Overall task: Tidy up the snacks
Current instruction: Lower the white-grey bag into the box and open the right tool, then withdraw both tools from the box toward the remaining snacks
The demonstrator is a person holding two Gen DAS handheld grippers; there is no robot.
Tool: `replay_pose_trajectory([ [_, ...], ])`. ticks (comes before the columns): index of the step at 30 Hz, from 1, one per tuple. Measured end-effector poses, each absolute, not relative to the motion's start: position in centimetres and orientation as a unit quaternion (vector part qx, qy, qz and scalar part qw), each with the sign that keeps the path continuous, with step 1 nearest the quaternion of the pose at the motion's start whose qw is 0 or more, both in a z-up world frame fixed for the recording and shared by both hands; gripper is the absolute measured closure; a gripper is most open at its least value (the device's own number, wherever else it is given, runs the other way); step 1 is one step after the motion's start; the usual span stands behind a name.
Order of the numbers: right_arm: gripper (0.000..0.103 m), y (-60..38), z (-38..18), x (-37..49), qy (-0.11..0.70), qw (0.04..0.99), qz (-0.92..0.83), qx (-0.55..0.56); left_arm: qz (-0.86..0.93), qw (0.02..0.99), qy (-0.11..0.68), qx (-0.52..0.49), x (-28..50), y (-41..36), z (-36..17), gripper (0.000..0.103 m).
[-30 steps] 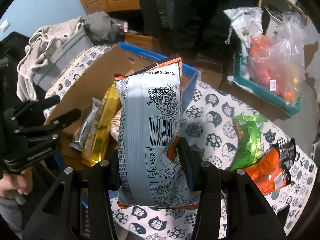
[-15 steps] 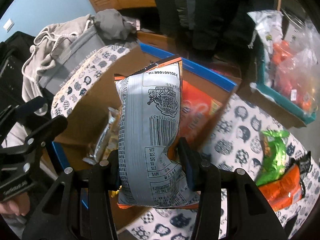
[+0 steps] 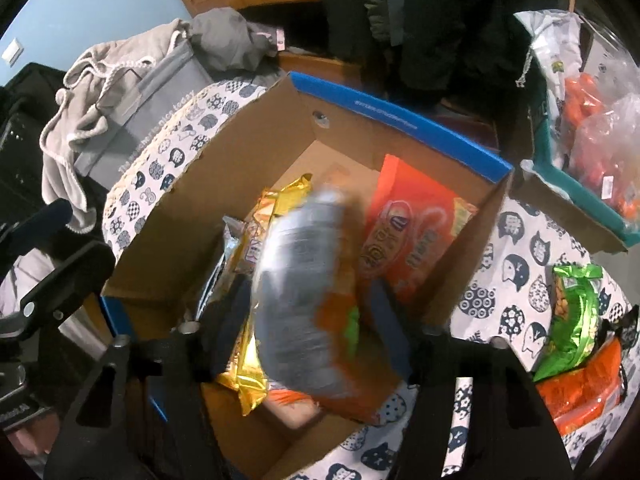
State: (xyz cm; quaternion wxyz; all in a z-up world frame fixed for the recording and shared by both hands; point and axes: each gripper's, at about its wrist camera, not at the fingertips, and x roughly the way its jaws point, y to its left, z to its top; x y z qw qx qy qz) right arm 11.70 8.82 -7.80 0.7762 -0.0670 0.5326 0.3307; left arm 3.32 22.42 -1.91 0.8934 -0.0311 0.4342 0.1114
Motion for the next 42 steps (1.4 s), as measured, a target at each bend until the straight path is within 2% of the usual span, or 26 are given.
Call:
replay_pose_trajectory([
  [7,0.027,5.7,-6.5,11.2,0.524,0.792,0.305,-0.075,0.086,0.896,0.435,-0.031,3.5,20.9,-2.1,0.025],
  [20,0.025,-2.5,-5.6,10.1,0.523,0.815,0.247,-0.050,0.024,0.901,0.434,0.001,3.7,15.2,-1.9,0.025],
  [42,0.025,-15.9,-10.0,8.3,0.556,0.818,0.146,0.024,-0.046,0.886,0.459,0.057,5.4,4.5,-3.9,0.025],
])
